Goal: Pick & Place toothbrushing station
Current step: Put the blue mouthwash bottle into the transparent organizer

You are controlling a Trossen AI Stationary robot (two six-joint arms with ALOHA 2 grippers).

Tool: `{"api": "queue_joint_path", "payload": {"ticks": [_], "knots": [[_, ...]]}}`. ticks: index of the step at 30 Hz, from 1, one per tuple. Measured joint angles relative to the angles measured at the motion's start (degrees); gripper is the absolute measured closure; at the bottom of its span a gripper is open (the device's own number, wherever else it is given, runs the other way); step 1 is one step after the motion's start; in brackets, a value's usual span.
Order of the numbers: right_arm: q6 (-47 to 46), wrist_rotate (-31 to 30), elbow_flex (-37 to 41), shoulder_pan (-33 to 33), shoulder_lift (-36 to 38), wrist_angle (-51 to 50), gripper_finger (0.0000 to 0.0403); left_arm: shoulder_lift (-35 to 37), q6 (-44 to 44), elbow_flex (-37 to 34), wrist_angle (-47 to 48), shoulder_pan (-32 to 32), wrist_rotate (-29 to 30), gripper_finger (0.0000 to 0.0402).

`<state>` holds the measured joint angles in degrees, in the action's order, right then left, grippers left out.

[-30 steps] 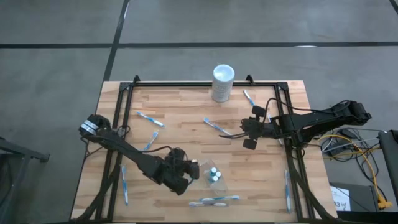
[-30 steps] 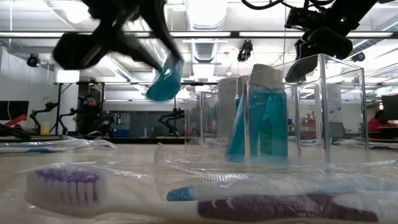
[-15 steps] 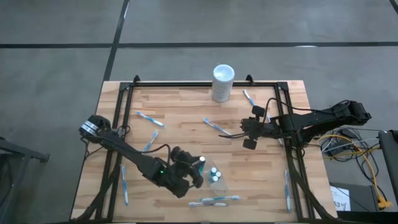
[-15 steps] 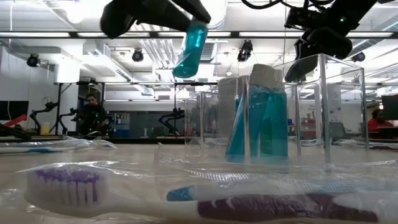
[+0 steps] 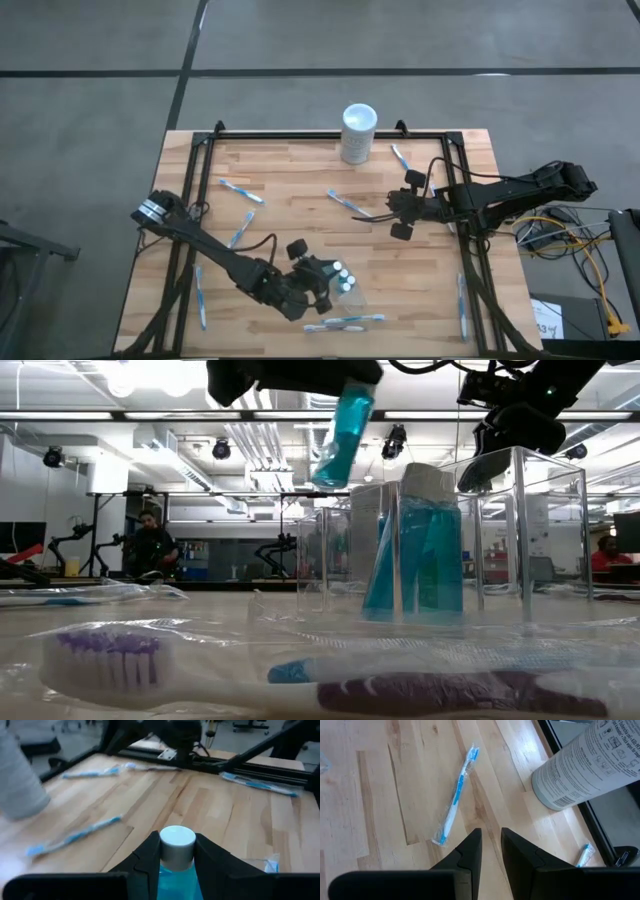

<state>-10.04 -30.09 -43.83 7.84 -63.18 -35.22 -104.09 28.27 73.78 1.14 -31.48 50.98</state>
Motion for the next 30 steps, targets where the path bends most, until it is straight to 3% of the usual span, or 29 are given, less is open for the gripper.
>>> {"api": "queue_joint_path", "payload": {"ticks": [12,19,30], "knots": [[0.11,0.0,0.0,0.0,0.0,0.09,0.0335,-2.96,-0.38,0.0,-7.59,0.15,-0.62,0.0302],[0.0,0.0,0.0,0.01,0.0,0.24,0.0335,-5.23,6.0,-0.04,-7.47,0.24,-0.67,0.03],[0.02,0.0,0.0,0.0,0.0,0.37,0.0335,-5.65,7.84,-0.11,-5.78,0.26,-0.52,0.0264]]}}
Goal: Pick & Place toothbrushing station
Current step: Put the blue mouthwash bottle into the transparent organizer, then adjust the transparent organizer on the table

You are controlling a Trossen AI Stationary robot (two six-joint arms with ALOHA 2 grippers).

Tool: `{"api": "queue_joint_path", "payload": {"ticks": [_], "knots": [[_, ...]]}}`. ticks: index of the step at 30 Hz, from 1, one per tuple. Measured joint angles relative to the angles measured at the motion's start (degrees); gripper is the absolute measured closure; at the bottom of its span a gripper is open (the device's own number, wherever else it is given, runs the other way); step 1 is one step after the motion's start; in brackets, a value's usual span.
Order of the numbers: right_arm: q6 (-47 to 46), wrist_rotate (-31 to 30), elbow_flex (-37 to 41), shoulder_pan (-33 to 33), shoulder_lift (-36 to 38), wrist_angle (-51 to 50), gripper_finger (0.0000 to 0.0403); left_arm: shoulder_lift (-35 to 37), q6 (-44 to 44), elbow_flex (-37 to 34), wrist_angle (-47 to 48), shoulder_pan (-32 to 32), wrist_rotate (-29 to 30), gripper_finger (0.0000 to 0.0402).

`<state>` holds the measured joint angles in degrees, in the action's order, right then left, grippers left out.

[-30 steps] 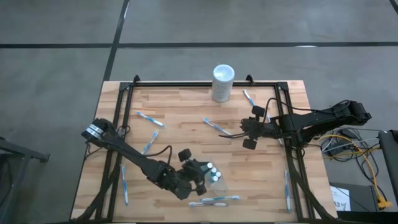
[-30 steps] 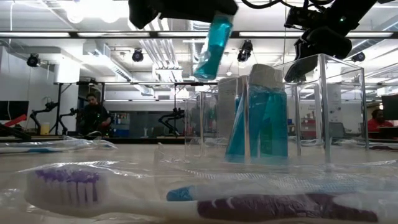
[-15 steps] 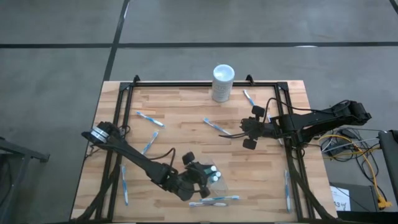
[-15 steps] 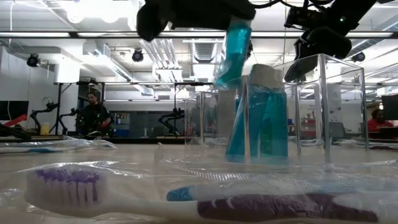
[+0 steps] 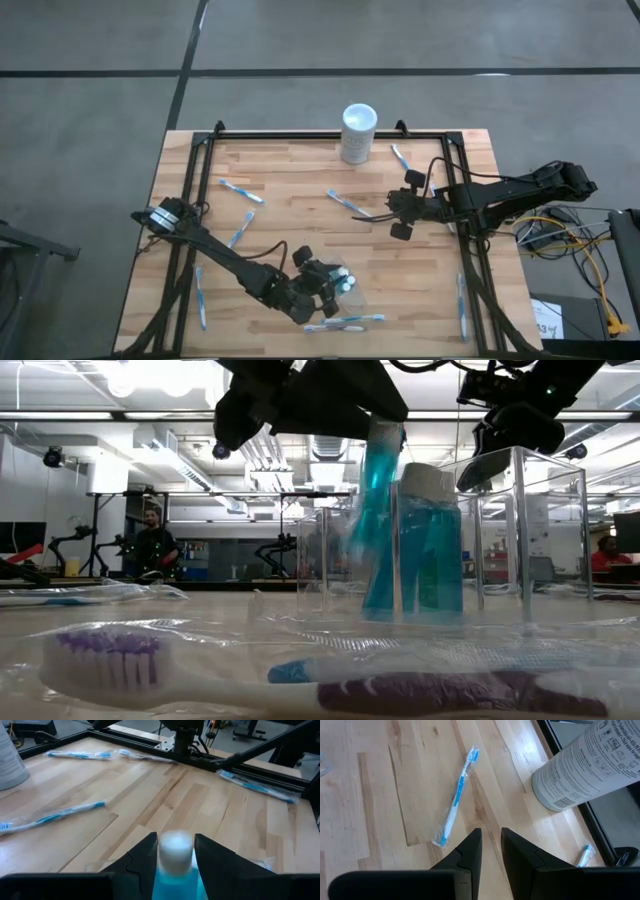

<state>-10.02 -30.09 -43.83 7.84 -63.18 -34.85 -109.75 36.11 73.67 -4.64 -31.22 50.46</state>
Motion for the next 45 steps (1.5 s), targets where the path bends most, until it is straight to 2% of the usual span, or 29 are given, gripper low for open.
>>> {"api": "queue_joint_path", "payload": {"ticks": [9,15,18,22,25,31,35,38,43,45], "knots": [[-0.03,0.0,0.0,0.01,0.0,0.06,0.0335,0.25,2.86,0.0,1.09,-0.15,0.17,0.0255],[-0.02,0.0,0.0,0.0,0.0,0.05,0.0335,0.99,2.81,0.0,1.09,-0.2,4.15,0.0255],[0.08,-0.01,0.0,0.0,0.0,0.04,0.0335,2.65,2.87,0.0,1.26,-0.24,7.29,0.0254],[0.11,0.0,0.0,0.0,0.0,0.06,0.0335,7.23,2.63,0.01,4.05,-0.14,7.53,0.0253],[-0.01,0.0,0.0,0.01,0.0,0.12,0.0335,11.98,3.45,0.01,8.8,0.05,7.64,0.0241],[0.04,0.0,0.0,0.01,0.0,0.53,0.0335,20.42,7.74,0.02,21.11,0.37,7.12,0.019],[-0.02,0.0,0.0,0.01,0.0,0.81,0.0335,24.84,14.34,0.02,31.69,0.35,3.13,0.0172],[0.07,-0.01,0.0,0.01,0.0,0.84,0.0335,27.38,20.24,0.02,39.12,0.38,-1.1,0.0171],[0.06,0.0,0.0,0.0,0.0,0.94,0.0335,30.29,35.61,0.02,48.93,0.48,-5.26,0.0172],[0.0,0.0,0.0,0.0,0.0,0.97,0.0335,30.95,37.63,0.02,52.42,0.46,-6.57,0.0172]]}}
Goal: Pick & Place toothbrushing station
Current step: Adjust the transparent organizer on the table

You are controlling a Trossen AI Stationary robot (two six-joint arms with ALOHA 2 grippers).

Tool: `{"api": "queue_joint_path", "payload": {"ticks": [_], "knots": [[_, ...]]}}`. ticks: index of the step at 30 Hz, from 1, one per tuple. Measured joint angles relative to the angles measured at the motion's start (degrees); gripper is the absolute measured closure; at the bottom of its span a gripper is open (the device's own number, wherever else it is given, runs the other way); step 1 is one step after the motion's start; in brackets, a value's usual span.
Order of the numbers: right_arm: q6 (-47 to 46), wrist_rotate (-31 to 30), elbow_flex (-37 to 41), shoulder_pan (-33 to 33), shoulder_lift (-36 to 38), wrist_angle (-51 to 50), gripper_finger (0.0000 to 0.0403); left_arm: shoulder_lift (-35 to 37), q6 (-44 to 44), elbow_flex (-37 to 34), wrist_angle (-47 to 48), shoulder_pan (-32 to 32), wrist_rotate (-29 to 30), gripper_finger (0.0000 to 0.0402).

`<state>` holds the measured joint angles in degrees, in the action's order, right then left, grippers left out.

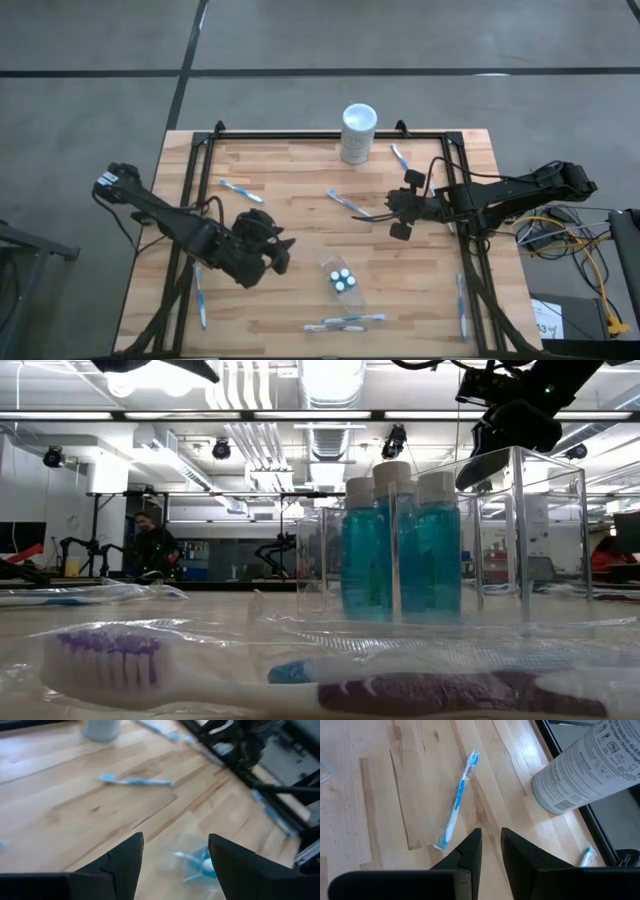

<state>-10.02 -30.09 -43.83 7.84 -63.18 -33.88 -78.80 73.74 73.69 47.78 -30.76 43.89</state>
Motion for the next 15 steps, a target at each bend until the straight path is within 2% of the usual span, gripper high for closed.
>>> {"api": "queue_joint_path", "payload": {"ticks": [5,10,13,15], "knots": [[-0.02,0.0,0.02,0.02,0.0,-0.01,0.0335,1.18,2.57,0.0,5.84,-0.04,-0.92,0.0172],[-0.04,0.0,0.01,0.0,0.0,-0.01,0.0335,1.97,5.69,0.0,15.54,0.32,-2.93,0.0172],[0.09,0.0,0.02,0.0,0.0,-0.01,0.0335,2.07,6.97,0.0,16.58,0.33,-5.14,0.0172],[-0.02,0.0,0.02,0.0,0.0,-0.02,0.0335,2.07,4.47,-0.43,14.11,0.31,-5.93,0.0172]]}}
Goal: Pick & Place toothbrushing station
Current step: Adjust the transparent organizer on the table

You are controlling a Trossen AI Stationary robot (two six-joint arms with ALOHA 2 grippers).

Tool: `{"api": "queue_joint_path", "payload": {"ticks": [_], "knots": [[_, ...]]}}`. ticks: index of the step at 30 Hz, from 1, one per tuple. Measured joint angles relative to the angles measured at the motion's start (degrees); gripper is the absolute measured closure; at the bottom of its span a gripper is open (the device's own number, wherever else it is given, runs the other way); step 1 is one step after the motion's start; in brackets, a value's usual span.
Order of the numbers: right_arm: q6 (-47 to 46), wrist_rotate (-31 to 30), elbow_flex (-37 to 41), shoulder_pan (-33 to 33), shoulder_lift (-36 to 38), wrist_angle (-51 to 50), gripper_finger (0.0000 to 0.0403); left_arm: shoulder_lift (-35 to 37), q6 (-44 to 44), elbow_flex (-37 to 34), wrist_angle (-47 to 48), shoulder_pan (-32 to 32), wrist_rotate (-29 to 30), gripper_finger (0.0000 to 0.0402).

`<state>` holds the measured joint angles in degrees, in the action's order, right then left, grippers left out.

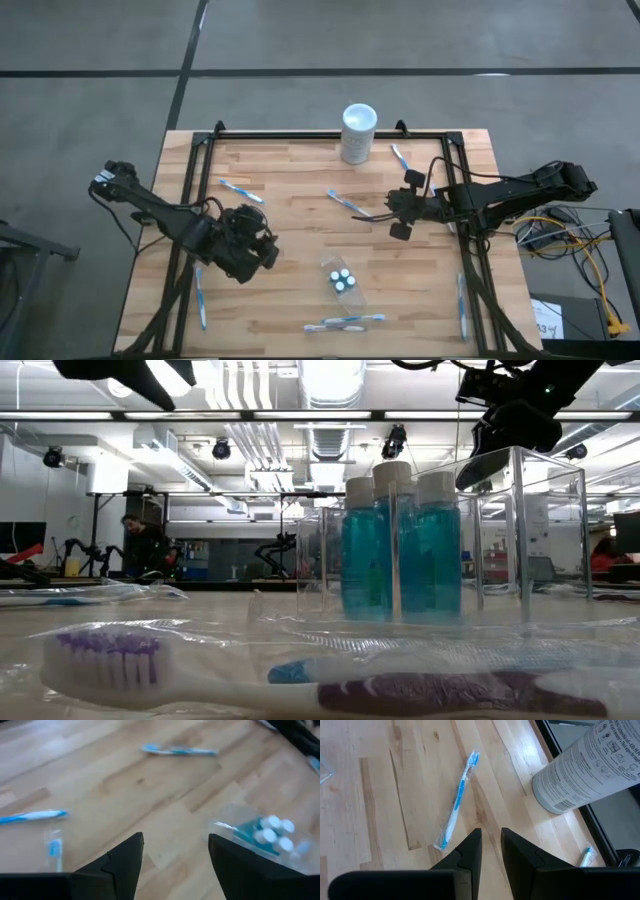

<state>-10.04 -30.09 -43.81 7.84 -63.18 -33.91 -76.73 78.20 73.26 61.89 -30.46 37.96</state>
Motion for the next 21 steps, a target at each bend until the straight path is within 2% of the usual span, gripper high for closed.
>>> {"api": "queue_joint_path", "payload": {"ticks": [4,8,10,15,21], "knots": [[0.04,0.0,0.0,0.0,0.0,0.02,0.0335,-0.05,-6.88,-2.64,-8.77,0.26,-2.88,0.0172],[0.12,0.0,0.0,0.0,0.0,0.02,0.0335,-0.35,-6.05,-6.23,-14.31,3.13,-5.14,0.0172],[-0.02,0.0,0.0,0.0,0.0,0.04,0.0335,-0.35,-7.34,-8.48,-17.62,5.92,-8.97,0.0172],[0.11,0.0,0.0,0.0,0.0,0.08,0.0335,-0.44,-19.34,-14.66,-33.07,12.66,-20.86,0.0172],[0.0,0.0,0.0,0.0,0.0,0.15,0.0335,-0.48,-21.5,-21.3,-46.24,17.85,-26.02,0.0172]]}}
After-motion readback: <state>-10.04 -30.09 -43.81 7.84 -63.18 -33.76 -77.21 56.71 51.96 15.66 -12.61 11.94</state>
